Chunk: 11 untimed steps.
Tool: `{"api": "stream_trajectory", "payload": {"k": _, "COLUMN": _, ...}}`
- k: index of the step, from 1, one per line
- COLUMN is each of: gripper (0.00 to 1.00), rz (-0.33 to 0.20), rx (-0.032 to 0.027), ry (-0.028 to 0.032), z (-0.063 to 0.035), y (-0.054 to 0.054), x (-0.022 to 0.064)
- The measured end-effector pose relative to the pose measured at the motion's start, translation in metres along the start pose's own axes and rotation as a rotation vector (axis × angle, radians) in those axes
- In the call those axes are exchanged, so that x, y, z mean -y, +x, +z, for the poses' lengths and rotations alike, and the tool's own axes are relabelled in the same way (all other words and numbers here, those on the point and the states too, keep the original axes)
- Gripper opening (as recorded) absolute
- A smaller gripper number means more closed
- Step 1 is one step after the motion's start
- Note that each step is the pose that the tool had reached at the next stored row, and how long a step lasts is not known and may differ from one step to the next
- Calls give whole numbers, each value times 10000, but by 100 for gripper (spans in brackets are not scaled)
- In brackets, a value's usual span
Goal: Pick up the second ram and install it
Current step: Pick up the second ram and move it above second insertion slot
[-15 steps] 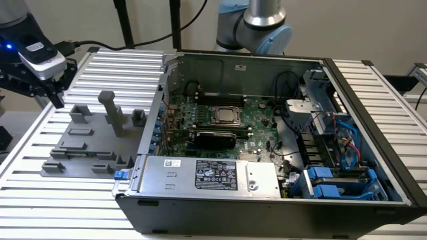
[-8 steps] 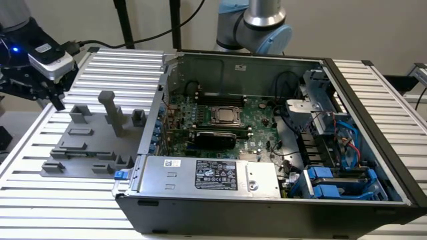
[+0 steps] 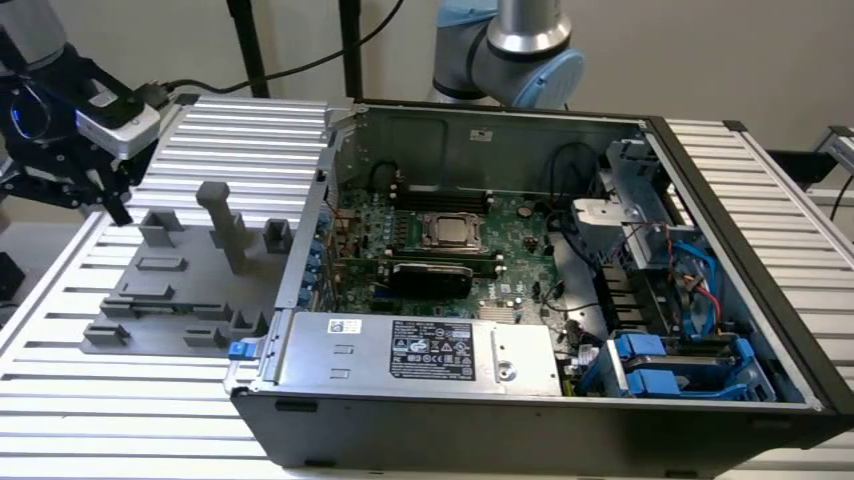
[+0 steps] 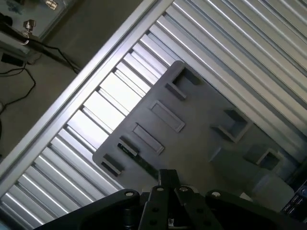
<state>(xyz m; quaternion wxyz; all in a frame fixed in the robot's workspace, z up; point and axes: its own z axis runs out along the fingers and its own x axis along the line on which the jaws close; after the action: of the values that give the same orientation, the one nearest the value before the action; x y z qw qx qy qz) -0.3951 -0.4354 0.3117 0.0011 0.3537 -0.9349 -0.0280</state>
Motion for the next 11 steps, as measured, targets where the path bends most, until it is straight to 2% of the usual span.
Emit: {"api": "stream_trajectory", "payload": {"k": 11, "gripper": 11, "rz": -2003, "rx": -107, "ry": -36, "z": 90, "y": 2, "x": 5}}
